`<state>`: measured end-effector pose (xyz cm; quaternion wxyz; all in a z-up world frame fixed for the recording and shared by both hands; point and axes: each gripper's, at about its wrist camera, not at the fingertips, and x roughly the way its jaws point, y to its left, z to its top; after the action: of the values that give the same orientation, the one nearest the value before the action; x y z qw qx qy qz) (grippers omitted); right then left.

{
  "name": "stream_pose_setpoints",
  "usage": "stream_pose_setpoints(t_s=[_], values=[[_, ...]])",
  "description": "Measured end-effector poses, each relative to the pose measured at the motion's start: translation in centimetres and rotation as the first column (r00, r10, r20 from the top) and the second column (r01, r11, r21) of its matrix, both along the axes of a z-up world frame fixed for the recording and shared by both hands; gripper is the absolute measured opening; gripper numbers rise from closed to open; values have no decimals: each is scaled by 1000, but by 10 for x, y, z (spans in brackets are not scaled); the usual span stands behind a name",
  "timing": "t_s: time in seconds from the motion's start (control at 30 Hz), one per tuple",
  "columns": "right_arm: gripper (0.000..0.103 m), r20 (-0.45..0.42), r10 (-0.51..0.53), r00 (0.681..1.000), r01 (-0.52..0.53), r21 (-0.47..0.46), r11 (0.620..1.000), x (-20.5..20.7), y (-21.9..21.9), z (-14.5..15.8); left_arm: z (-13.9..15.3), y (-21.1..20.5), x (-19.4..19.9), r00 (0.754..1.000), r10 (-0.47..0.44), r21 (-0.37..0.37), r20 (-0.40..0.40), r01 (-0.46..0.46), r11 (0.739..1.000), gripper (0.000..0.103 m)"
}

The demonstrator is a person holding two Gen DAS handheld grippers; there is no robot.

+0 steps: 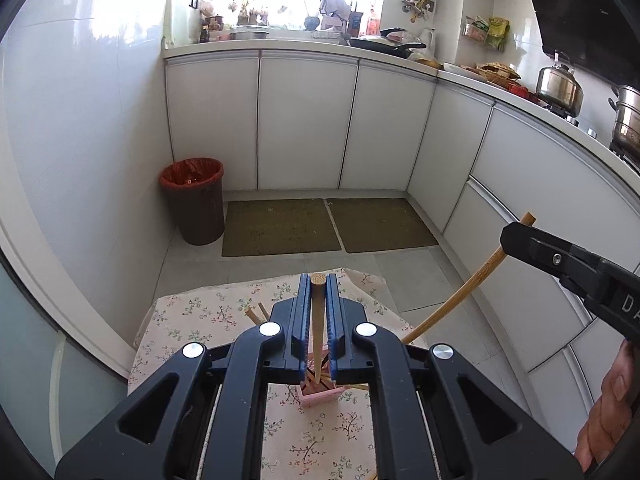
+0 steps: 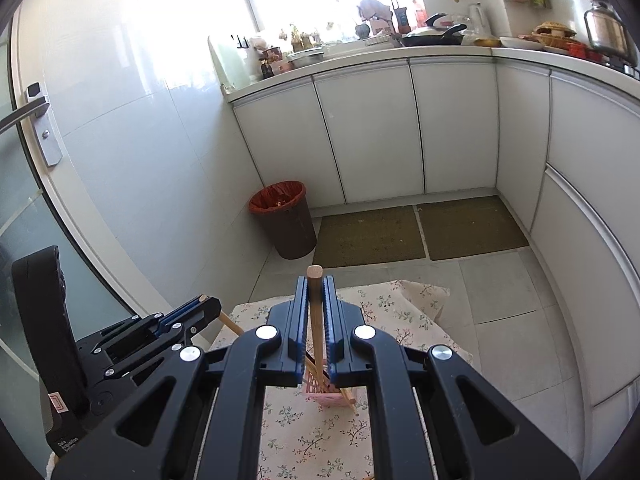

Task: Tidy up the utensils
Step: 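Carry both bamboo chopsticks over the pink basket and open both tools to drop them in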

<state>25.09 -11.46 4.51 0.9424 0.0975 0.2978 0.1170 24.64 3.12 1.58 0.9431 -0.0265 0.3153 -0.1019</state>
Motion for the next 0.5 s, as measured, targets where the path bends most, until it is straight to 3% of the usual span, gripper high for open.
stream_pose_setpoints(t_s=[0.13,0.2,0.5], values=[[8,-24,-3,1000,3,4,1000,15,2,-15,-20,-1,18,999,-8,-20,-49,7,1000,10],[8,-30,-6,1000,6,-1,1000,20,2,-20,-23,6,22,998,3,-55,-55,-6,998,26],[8,-47,-11,999,11,-1,1000,36,7,-33,-5,35,18,999,43,-132,-5,-43,990,37]])
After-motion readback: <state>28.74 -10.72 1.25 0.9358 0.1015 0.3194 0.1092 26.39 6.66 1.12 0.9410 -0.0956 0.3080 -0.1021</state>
